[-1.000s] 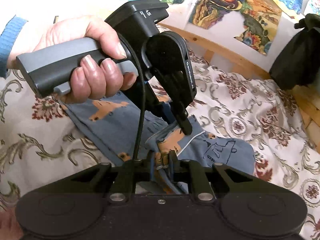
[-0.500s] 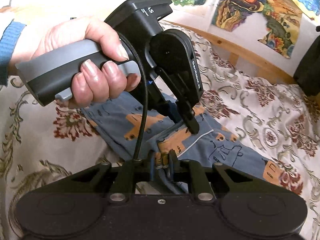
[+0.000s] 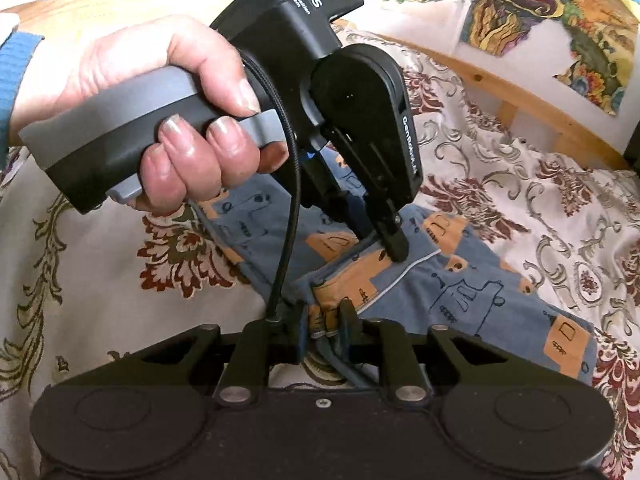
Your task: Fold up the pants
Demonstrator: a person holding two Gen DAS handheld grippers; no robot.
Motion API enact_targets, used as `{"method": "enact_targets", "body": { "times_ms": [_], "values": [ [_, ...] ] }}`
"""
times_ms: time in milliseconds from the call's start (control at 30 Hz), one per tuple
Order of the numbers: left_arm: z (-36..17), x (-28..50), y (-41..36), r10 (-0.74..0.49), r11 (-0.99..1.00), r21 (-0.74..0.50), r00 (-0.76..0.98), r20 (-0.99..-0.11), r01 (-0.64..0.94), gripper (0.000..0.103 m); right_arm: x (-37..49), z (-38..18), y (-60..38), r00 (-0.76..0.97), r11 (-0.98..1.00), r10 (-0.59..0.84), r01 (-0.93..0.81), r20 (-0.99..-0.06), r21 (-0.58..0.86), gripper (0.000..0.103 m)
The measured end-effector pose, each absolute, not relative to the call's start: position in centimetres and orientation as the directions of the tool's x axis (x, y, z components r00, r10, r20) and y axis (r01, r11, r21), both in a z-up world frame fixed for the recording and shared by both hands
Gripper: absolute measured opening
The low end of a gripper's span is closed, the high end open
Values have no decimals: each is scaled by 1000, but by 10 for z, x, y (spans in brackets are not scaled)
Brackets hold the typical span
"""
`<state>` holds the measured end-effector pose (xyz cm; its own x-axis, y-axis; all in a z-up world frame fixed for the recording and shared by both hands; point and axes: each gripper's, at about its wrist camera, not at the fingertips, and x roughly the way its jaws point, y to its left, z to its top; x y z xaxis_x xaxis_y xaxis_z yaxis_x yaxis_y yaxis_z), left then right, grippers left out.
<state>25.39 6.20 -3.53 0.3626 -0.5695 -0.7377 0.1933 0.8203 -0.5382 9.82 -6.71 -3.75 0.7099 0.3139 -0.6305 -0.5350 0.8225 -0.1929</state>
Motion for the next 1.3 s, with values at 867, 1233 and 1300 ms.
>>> {"method": "enact_targets", "body": {
  "times_ms": [867,1233,1300],
  "values": [
    [-50,183,31,-649,757,-486,414,-638,437,62,207,-37,-294,641,943,315,-298,-700,151,57],
    [-7,173,39,-648,762,-499,510,-566,414,86,206,-16,-278,716,923,346,-377,-606,82,57],
    [-12,188,25,-630,777,-479,520,-577,410,86,208,-27,-260,732,919,287,-392,-619,-37,56]
  ]
}}
